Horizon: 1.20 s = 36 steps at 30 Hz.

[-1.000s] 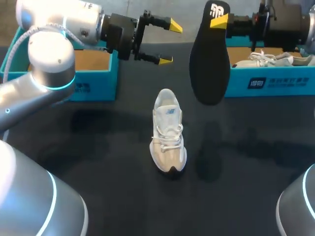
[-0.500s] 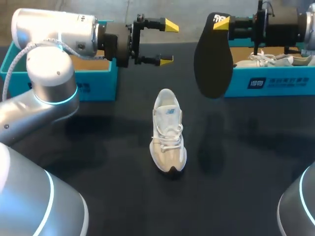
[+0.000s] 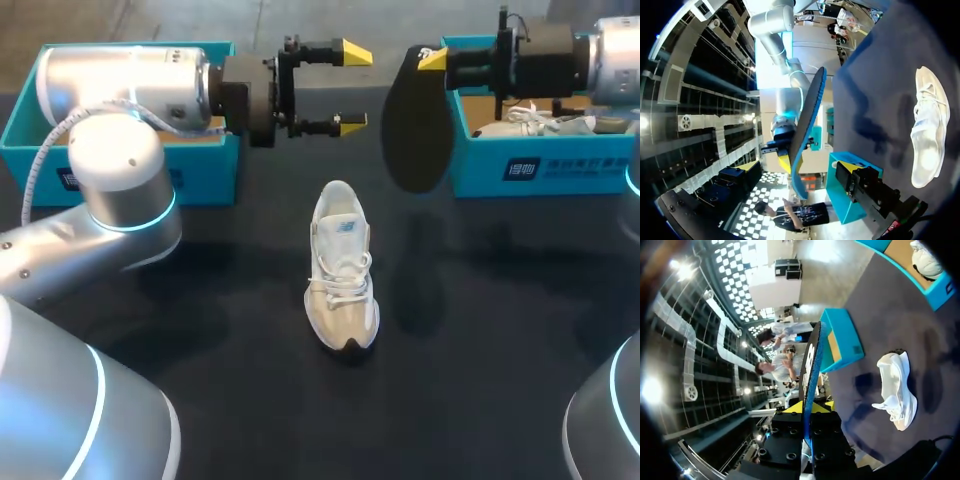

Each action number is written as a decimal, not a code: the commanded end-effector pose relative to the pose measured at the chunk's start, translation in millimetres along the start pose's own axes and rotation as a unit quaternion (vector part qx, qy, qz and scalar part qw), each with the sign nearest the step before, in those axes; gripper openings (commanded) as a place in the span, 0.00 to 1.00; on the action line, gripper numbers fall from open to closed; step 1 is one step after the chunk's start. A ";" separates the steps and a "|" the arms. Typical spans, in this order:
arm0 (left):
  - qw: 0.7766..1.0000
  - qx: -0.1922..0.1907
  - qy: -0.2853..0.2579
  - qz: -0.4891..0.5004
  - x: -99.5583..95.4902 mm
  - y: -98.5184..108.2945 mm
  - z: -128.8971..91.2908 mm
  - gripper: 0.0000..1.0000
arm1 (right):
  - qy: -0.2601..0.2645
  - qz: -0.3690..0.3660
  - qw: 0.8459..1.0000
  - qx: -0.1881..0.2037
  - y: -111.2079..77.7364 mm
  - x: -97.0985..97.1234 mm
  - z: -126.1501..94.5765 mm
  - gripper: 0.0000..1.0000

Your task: Take the shoe out of the shoebox, open the shoe tongue, remove and reinsert the insole, then place the shoe into the shoebox

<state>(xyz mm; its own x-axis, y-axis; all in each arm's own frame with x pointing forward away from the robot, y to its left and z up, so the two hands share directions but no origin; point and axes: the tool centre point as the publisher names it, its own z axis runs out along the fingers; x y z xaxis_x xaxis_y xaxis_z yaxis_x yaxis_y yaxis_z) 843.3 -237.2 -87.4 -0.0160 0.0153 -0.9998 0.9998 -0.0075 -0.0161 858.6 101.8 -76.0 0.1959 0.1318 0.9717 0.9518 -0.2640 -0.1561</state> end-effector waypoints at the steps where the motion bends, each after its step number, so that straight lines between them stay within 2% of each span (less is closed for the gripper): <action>1: 1.000 0.003 0.000 0.005 2.8 -0.4 7.1 1.00 | 0.000 0.008 1.000 0.009 10.5 -5.1 13.2 0.00; 14: 1.000 0.011 -0.006 0.008 8.6 -0.7 21.6 1.00 | 0.002 0.028 0.999 0.025 20.4 -9.3 30.7 0.00; 22: 1.000 0.012 -0.004 0.012 11.9 0.2 25.2 0.75 | 0.009 0.030 0.999 0.028 20.2 -9.5 35.9 0.00; 23: 1.000 0.012 -0.004 0.012 12.4 0.4 25.5 0.62 | 0.010 0.030 0.999 0.028 19.7 -9.5 36.9 0.00; 25: 1.000 0.012 -0.003 0.013 13.5 1.0 26.3 0.49 | 0.012 0.030 0.999 0.030 18.9 -9.8 39.1 0.00; 31: 1.000 0.011 -0.001 0.014 15.2 1.8 28.1 0.38 | 0.017 0.031 0.999 0.034 16.6 -9.9 42.3 0.00; 35: 1.000 0.013 0.001 0.015 16.8 0.7 29.7 0.25 | 0.019 0.032 0.999 0.033 16.2 -10.6 42.6 0.00; 36: 1.000 0.014 0.002 0.016 16.9 0.6 29.9 0.16 | 0.020 0.032 0.999 0.032 16.1 -10.7 42.6 0.00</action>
<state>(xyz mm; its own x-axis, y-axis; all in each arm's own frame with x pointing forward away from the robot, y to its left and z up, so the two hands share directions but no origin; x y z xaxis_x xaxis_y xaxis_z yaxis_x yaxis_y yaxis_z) 842.8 -264.1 -103.8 0.0133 0.0193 -0.9997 0.9993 -0.0361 0.0126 882.5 134.3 -95.5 0.2487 0.0802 0.9652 0.9521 -0.2034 -0.2284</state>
